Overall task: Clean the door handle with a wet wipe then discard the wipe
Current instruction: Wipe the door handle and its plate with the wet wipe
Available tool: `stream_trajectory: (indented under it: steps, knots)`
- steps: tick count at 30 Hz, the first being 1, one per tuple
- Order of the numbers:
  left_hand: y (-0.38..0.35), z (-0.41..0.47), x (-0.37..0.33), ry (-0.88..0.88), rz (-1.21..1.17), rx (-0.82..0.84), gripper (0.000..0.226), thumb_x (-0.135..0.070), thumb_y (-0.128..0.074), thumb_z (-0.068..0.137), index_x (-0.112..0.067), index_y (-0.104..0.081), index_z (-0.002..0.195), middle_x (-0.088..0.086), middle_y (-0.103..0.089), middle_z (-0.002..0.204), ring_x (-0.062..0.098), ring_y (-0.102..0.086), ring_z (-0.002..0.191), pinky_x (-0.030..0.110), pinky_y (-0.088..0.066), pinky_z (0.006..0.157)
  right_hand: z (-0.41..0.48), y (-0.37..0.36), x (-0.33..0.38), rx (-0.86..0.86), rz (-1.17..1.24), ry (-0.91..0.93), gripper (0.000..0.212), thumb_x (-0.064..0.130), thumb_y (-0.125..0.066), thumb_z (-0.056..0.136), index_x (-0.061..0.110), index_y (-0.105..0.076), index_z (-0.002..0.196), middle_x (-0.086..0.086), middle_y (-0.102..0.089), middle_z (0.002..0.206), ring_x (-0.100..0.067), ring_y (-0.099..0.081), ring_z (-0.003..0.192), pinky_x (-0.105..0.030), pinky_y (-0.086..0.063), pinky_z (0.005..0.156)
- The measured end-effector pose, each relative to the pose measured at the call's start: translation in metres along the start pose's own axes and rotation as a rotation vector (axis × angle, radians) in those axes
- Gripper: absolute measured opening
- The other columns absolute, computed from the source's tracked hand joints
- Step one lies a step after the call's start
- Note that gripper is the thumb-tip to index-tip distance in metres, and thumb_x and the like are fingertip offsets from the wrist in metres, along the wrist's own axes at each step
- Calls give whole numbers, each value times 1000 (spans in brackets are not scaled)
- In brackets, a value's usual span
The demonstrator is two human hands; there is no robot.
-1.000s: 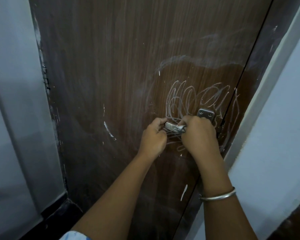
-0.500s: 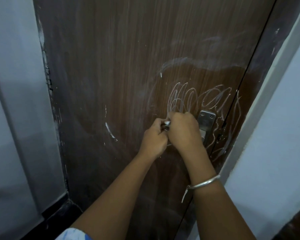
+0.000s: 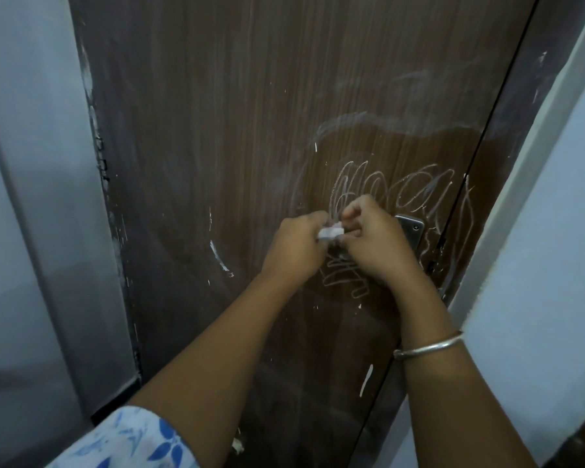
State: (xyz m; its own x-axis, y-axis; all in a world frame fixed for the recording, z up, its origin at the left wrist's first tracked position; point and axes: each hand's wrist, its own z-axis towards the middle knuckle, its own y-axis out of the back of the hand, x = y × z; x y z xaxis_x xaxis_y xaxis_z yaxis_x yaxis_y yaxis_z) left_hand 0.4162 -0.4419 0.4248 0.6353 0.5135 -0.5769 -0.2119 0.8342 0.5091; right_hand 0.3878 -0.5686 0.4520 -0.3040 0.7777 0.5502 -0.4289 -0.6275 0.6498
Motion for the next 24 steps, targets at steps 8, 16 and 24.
stream_trajectory:
  steps: [8,16,24]
  knots:
    - [-13,-4,19,296,-203,-115,14,-16,-66,83,-13,-71,96,2,-66,94,13,-60,81,9,-38,62,-15,10,-36,-126,30,-37,16,11,-60,87,27,-59,86,14,-58,83,1,-55,80,-13,-39,63]
    - [-22,-11,19,222,-248,-98,16,-10,-60,87,-15,-72,97,-5,-67,92,5,-59,84,8,-41,69,-10,10,-48,-110,155,-61,16,15,-60,88,30,-62,82,8,-65,84,-7,-61,82,-23,-47,68]
    - [-21,-12,18,251,-276,-121,15,-7,-63,85,-11,-73,95,2,-71,93,9,-63,82,18,-48,74,-13,10,-46,-120,131,-46,18,16,-60,88,31,-60,78,12,-62,78,-1,-57,75,-15,-39,59]
